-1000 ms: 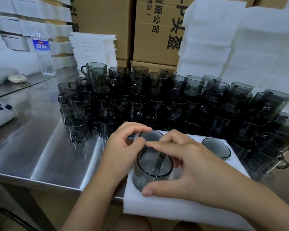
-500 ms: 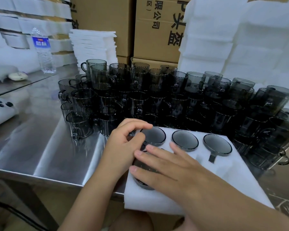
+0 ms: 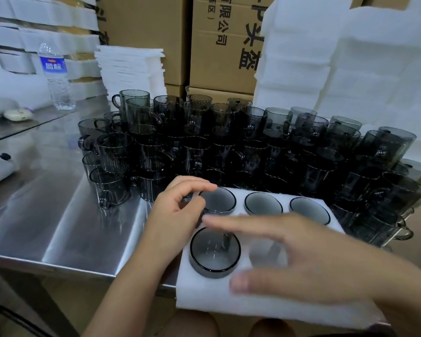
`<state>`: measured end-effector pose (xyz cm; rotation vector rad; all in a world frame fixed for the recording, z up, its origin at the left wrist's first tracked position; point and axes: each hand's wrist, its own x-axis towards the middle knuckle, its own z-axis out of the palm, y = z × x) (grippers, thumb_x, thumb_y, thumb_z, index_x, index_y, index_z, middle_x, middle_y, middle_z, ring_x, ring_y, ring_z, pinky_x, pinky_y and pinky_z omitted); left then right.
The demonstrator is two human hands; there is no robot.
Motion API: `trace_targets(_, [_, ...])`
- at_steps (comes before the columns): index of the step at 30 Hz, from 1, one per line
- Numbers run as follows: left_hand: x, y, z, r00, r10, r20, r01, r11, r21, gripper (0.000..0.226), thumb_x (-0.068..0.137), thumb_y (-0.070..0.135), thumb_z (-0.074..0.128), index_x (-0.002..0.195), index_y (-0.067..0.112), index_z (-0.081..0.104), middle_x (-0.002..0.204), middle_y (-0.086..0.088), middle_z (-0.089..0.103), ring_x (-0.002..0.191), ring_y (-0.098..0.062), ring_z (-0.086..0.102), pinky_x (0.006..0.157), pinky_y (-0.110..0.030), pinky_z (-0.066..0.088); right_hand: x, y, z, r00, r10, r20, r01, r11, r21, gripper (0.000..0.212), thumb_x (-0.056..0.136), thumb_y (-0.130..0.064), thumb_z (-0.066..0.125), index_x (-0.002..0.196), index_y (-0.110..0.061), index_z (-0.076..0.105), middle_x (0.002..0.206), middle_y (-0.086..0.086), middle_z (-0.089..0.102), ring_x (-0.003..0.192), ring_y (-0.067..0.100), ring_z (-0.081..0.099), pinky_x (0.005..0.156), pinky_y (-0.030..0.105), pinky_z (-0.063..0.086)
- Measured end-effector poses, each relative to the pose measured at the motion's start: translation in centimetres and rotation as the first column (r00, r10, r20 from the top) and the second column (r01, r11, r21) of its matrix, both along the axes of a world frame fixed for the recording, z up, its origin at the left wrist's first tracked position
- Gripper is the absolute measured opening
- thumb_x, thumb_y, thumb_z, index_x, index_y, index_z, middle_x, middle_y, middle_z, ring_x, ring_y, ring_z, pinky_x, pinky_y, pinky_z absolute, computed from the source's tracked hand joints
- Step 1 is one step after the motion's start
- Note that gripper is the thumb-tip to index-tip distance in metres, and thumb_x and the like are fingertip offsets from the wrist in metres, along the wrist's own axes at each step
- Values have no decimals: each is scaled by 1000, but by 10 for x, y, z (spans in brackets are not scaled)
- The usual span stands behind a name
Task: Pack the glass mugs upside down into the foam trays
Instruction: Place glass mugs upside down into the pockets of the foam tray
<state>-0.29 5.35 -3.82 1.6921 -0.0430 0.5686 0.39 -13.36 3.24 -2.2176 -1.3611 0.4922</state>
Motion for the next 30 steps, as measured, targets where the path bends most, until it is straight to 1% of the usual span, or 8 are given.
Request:
trace_targets(2, [0,0,0,1000,5,-2,-5,1000,9,41,84,-11,50,85,22,74,97,17,64,90,4,60,71,-7,44,10,-7,17,981,-179,-80,189,971,145,41,75,-63,60,116,-60,53,110,-37,61,101,-17,56,77,4,45])
trace_targets(4, [0,-1,1,1000,13,-5,-13,1000,19,41,84,-11,50,86,23,74,98,18,64,92,6,59,70,-4,42,39,-9,22,899,-422,116,385,889,249,20,80,-47,62,100,-49,66,89,-25,70,77,-13,61,64,1,41])
trace_targets(7, [-1,-1,2,1000,17,-5,-17,999,32,42,84,-12,49,85,22,74,98,17,65,90,7,59,70,-2,40,73,-8,23,729,-478,491,442,875,195,24,91,-18,59,107,-33,70,99,-16,63,79,-2,53,70,7,34])
trace_targets(9, [-1,-1,2,1000,16,-13,-15,999,34,42,84,-11,49,80,23,74,97,19,65,80,5,58,65,-4,41,89,-7,20,730,-362,580,414,909,47,26,92,-15,58,111,-28,69,110,-9,55,83,2,46,78,13,34])
trace_targets(12, [-2,0,3,999,14,-31,-13,999,31,45,84,-9,50,63,24,73,96,22,64,65,-10,52,55,-7,39,99,-1,11,797,-214,565,345,929,-134,23,91,-17,60,109,-29,70,111,-9,45,78,-1,43,73,14,34])
trace_targets(15, [-1,0,2,999,43,-29,-41,998,54,42,84,-4,54,55,23,68,98,21,64,75,-25,54,58,-7,40,101,2,5,839,-186,511,315,932,-177,18,91,-17,59,102,-27,69,109,-10,42,76,-5,44,74,17,38])
trace_targets(18, [-2,0,4,998,54,-41,-51,996,75,29,74,16,51,51,27,64,97,22,64,81,-19,56,62,-7,40,103,1,2,858,-192,476,305,937,-172,10,93,-18,56,93,-27,62,106,-14,40,77,0,48,73,21,41])
trace_targets(30, [-3,-1,1,999,22,-40,-18,996,92,30,70,17,45,46,25,61,86,19,62,97,-10,55,85,-28,36,98,-9,-10,862,-210,461,258,965,-44,16,97,-20,46,91,-35,44,92,-21,47,86,-3,45,70,12,34])
